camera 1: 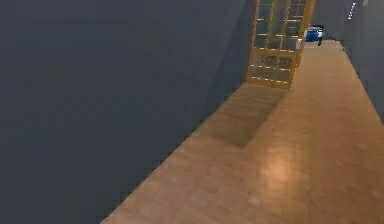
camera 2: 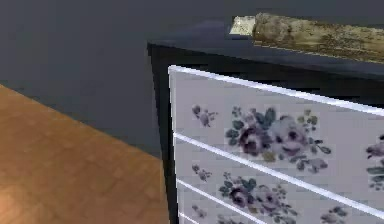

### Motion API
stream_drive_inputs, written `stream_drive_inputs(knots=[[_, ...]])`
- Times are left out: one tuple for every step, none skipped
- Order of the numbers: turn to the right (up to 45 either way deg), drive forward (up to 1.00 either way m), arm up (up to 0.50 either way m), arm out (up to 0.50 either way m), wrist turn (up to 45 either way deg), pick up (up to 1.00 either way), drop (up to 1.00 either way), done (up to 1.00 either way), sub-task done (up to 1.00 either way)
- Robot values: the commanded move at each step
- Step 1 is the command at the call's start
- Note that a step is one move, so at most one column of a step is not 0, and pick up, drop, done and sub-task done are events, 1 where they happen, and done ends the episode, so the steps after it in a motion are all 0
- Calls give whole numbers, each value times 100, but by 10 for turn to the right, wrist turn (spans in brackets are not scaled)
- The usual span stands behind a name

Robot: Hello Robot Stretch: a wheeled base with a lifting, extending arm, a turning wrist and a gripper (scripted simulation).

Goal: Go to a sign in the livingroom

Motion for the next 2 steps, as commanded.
stream_drive_inputs(knots=[[-450, 0, 0, 0, 0, 0, 0, 0, 0], [-150, 0, 0, 0, 0, 0, 0, 0, 0]])
